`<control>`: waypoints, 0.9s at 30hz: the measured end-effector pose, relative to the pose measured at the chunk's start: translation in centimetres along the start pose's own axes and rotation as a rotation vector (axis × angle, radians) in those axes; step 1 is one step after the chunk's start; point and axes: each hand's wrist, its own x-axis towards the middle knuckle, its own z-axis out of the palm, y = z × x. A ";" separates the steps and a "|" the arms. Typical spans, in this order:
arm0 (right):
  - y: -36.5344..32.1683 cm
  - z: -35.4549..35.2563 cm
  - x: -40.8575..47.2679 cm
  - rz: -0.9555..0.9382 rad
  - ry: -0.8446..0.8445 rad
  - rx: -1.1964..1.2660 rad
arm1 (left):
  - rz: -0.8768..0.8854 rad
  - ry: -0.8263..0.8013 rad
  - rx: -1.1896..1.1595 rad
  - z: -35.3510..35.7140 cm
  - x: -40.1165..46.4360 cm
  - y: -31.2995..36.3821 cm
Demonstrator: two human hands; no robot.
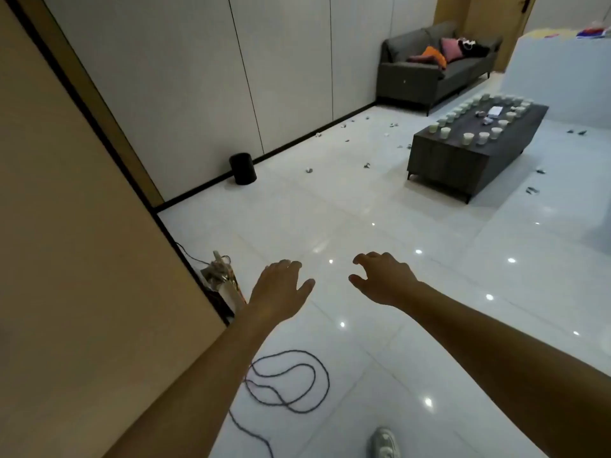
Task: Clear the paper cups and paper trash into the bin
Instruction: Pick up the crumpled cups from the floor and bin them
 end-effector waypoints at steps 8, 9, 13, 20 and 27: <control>6.1 -3.8 11.2 -0.014 -0.017 0.007 | -0.048 0.040 -0.052 -0.4 13.1 2.8; 7.1 -4.4 12.8 -0.013 -0.018 0.017 | -0.058 0.049 -0.062 -0.6 14.8 3.1; 10.0 -6.2 18.9 -0.014 -0.033 0.021 | -0.087 0.045 -0.087 -0.9 20.9 4.2; 11.8 -6.2 28.5 -0.035 -0.109 0.016 | -0.150 -0.023 -0.113 -0.4 30.1 2.5; 11.5 -6.2 42.4 -0.042 -0.116 0.014 | -0.162 -0.064 -0.112 -1.3 43.2 -2.0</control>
